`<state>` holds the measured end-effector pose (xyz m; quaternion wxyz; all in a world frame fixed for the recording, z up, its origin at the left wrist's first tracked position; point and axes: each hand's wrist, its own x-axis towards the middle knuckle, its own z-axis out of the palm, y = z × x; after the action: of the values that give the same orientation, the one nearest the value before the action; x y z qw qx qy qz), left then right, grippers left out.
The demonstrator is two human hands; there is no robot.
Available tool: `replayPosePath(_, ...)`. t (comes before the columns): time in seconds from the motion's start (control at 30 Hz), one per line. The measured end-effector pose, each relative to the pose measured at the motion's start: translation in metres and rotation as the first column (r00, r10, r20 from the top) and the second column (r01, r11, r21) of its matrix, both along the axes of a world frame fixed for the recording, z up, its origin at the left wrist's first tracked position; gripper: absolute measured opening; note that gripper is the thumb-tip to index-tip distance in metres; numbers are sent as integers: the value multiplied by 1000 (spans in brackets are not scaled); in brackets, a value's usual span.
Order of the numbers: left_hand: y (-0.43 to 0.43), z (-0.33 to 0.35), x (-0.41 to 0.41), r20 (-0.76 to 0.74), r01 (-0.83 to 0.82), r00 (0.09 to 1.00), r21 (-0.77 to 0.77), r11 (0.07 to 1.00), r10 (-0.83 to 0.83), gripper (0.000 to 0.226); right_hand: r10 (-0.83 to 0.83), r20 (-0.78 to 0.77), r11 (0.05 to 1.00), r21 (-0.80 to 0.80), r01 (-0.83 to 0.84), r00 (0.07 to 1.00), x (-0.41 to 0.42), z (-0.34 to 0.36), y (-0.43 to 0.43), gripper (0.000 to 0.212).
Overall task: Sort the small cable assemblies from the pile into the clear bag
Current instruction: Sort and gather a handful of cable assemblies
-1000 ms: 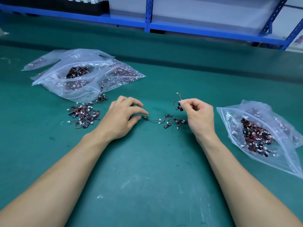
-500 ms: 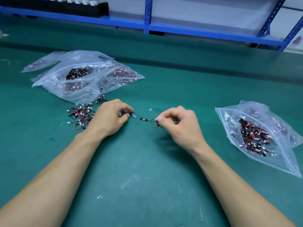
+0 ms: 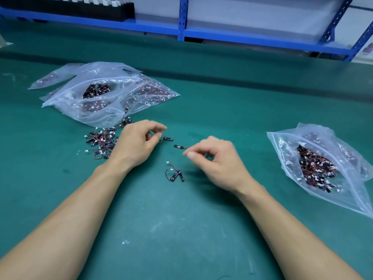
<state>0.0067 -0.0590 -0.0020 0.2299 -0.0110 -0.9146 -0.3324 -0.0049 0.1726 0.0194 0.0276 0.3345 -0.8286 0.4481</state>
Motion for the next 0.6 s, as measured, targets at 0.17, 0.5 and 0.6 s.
replayPosePath(0.17, 0, 0, 1, -16, 6, 1000, -39, 999, -7, 18, -352, -104, 936, -23, 352, 930, -35, 10, 45, 20)
replayPosePath(0.5, -11, -8, -4, 114, -33, 992, -137, 990, 49, 18, -304, -39, 828, 484, 284, 952, -55, 0, 66, 28)
replayPosePath(0.6, -12, -7, -4, 142, -37, 988, -159, 987, 60, 16, -287, -33, 823, 503, 264, 957, -56, -1, 66, 17)
